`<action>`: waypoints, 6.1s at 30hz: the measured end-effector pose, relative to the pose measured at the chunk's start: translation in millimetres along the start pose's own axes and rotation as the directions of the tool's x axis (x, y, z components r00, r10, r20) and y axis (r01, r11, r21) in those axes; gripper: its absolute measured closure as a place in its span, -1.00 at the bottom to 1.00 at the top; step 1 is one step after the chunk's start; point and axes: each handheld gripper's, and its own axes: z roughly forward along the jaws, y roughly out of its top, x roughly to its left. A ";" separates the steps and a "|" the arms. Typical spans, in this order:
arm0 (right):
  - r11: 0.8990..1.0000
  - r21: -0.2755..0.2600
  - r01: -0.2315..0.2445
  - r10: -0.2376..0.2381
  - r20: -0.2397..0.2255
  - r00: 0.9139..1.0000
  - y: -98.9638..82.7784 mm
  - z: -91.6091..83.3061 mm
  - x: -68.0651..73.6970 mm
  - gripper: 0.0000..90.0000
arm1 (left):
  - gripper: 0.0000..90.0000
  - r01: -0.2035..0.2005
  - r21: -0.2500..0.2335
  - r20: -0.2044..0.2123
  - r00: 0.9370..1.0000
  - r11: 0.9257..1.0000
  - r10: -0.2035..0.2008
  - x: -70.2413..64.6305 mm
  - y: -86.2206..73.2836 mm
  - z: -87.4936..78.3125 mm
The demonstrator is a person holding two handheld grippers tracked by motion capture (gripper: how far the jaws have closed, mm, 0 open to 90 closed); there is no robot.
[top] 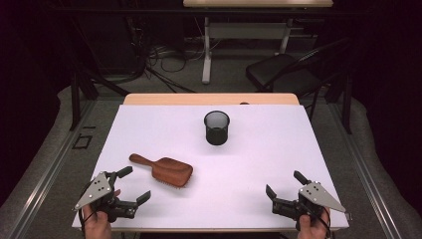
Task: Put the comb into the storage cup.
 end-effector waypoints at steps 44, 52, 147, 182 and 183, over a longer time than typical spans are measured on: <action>0.998 0.064 0.001 0.000 -0.022 1.000 -5.4 12.7 -5.3 -1.00 | -0.98 0.164 0.172 -0.121 0.982 0.971 -0.144 21.6 -2.6 7.6; 0.998 0.068 0.006 -0.005 -0.020 1.000 -6.1 13.6 -5.3 -1.00 | -0.78 0.186 0.171 -0.155 0.975 0.967 -0.160 29.8 10.2 9.1; 0.992 0.124 -0.003 0.007 -0.031 0.999 -9.9 19.1 -8.3 -0.89 | 1.00 0.394 0.486 -0.405 0.892 0.780 -0.198 113.7 6.2 110.2; 0.992 0.130 -0.006 0.010 -0.038 0.999 -10.6 20.1 -8.3 -0.87 | 1.00 0.390 0.536 -0.382 0.903 0.749 -0.197 111.8 -8.9 104.7; 0.992 0.128 -0.006 0.011 -0.038 0.999 -10.6 20.1 -8.4 -0.87 | 1.00 0.384 0.539 -0.373 0.907 0.749 -0.196 110.5 -9.6 100.9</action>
